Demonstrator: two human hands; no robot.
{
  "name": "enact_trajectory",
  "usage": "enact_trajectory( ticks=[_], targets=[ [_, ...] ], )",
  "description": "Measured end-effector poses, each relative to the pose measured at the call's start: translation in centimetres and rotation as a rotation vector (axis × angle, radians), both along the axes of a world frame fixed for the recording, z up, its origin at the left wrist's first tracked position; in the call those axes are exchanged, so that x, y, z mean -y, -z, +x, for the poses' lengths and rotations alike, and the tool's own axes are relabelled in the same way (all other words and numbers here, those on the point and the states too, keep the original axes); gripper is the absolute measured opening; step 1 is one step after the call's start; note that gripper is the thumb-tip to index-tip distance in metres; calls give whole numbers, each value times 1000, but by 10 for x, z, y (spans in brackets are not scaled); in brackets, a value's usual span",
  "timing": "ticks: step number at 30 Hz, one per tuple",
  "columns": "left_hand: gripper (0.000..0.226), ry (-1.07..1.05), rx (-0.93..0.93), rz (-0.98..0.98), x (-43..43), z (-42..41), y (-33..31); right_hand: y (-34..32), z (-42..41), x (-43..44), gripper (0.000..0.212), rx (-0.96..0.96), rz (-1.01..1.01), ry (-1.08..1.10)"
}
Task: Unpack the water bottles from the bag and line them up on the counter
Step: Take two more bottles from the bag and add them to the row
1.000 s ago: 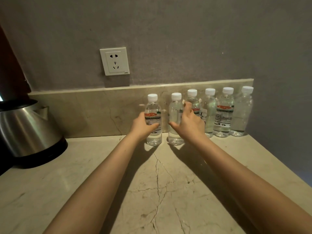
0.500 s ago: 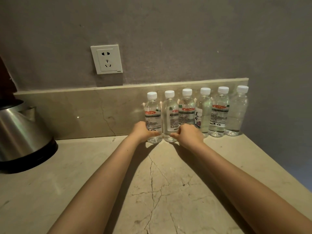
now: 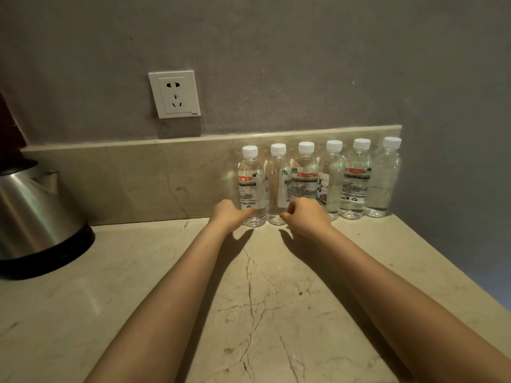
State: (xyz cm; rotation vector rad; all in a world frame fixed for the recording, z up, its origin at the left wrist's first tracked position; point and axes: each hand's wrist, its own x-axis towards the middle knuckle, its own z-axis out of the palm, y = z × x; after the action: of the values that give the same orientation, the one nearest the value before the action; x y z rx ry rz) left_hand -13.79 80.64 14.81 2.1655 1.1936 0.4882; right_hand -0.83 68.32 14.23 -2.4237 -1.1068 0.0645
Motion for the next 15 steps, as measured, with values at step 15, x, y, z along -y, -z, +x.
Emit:
enact_trajectory(
  ticks=[15],
  targets=[
    [23,243,563,192,76,-14,-49,-57,-35,64,13,18,370,50]
  ],
)
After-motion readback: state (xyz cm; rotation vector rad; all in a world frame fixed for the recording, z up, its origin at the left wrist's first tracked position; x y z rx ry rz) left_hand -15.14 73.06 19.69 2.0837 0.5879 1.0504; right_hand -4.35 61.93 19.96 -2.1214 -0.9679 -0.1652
